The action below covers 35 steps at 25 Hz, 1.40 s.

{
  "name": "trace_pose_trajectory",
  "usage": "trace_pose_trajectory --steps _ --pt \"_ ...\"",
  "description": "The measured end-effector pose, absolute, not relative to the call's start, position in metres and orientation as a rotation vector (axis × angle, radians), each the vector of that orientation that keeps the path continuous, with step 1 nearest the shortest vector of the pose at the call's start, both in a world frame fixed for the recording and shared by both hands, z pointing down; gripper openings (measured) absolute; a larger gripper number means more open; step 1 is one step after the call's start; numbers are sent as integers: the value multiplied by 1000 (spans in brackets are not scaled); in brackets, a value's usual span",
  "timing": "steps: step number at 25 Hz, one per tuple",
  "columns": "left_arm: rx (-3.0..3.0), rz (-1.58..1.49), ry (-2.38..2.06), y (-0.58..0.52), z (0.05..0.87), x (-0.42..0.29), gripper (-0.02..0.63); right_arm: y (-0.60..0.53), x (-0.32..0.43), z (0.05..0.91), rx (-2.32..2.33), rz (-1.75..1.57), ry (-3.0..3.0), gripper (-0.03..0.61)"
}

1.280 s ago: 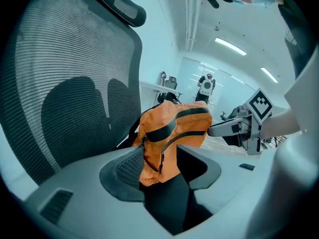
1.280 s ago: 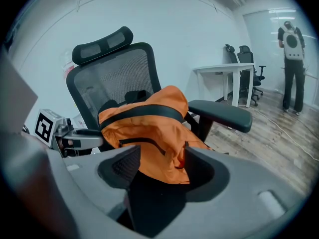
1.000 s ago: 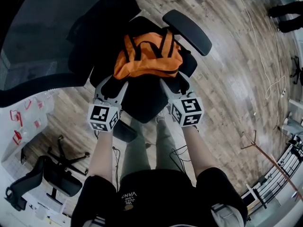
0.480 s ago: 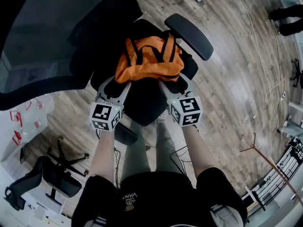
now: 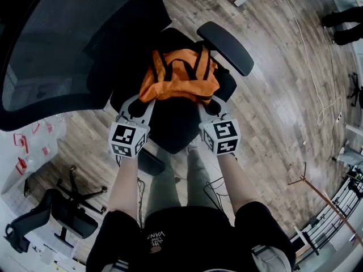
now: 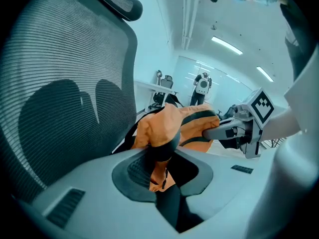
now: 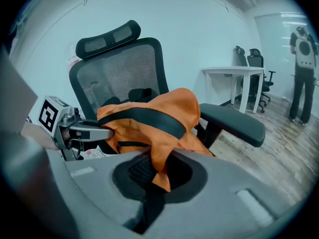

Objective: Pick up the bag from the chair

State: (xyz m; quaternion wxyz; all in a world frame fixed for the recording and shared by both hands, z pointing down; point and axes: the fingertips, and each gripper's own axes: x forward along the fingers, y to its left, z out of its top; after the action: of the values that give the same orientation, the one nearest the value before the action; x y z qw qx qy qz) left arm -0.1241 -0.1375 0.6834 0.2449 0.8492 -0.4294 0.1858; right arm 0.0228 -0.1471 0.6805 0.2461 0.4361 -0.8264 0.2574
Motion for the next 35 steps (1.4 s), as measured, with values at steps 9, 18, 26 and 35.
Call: trace_pose_trajectory --steps 9,18,26,35 --pt "2349 510 -1154 -141 657 -124 52 -145 21 653 1193 682 -2277 11" --pt "2375 508 -1149 -143 625 -120 48 -145 24 622 1205 664 -2298 9" --pt "2391 510 -1151 -141 602 -118 44 -141 26 599 1211 651 -2308 8" --pt "2400 494 -1169 -139 572 -107 44 -138 36 570 1225 628 -2330 8"
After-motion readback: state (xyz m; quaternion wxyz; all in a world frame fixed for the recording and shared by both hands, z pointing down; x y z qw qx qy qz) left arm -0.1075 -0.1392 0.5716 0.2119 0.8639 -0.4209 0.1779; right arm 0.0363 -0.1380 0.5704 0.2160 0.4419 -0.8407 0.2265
